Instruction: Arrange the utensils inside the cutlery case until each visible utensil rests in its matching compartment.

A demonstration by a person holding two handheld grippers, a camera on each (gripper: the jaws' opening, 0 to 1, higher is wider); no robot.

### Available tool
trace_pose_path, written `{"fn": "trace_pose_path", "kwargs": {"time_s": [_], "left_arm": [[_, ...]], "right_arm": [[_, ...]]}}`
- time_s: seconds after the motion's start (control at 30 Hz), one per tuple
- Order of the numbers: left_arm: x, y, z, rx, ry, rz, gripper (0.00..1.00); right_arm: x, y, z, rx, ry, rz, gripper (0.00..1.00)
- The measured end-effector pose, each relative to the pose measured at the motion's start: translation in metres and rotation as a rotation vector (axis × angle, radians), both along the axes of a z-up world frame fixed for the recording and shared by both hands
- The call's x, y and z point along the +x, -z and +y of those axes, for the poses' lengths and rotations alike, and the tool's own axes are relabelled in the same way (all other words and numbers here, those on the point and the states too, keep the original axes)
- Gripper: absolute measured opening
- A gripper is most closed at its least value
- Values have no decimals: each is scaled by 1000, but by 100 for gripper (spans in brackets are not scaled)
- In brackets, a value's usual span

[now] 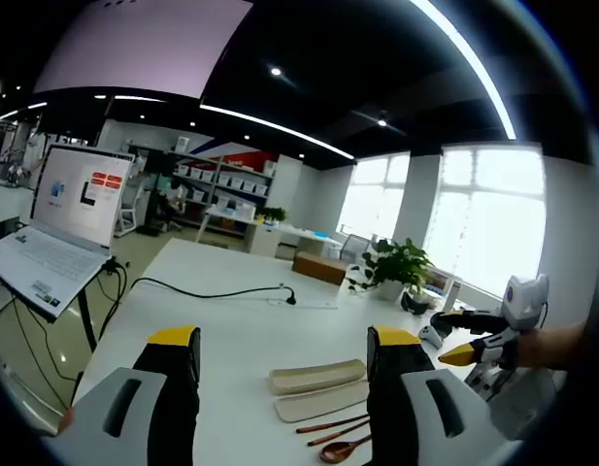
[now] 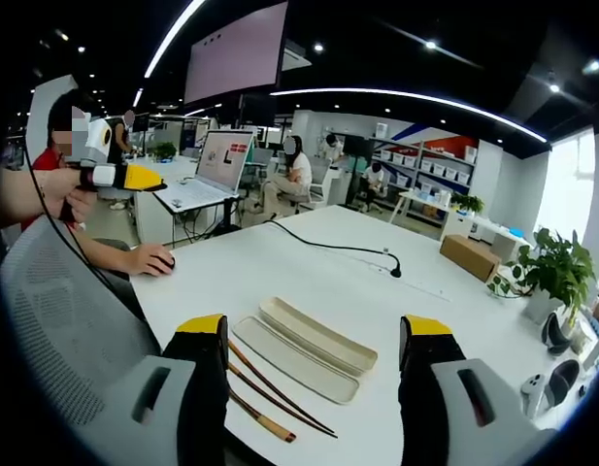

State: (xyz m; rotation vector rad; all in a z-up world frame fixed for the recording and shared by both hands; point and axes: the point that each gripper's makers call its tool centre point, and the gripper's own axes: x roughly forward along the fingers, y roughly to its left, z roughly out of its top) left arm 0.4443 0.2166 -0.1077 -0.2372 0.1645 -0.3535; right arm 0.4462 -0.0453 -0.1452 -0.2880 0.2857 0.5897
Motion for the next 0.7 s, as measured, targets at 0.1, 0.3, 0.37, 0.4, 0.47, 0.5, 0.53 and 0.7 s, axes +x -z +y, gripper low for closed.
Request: {"fn": "trace_pose_path", "kwargs": {"time_s": [0.1,0.3,0.37,0.4,0.47,0.5,0.53,0.7], "left_arm": [[0,0,0,0,1,1,72],[-1,-1,0,-6,1,-2,72],[-1,0,0,-4,1,4,72],[-1,1,0,-5,3,5,72],[-1,1,-1,-1,7,4,72],[-2,1,-2,1,8,5,72],[-2,1,-2,2,8,6,72],[-1,1,1,-8,0,8,72]], "right_arm": [[-1,0,1,-2,-5,0,70],[-2,-2,4,-3,-19,-15,69],[-2,1,4,-12,-26,-10,67],[-2,2,5,-10,-29,-1,67],[-3,3,5,-3,-31,10,66],[-3,3,5,-3,-33,7,65],[-3,2,5,-3,-36,3,64],[-3,-1,8,5,-49,-12,58]]}}
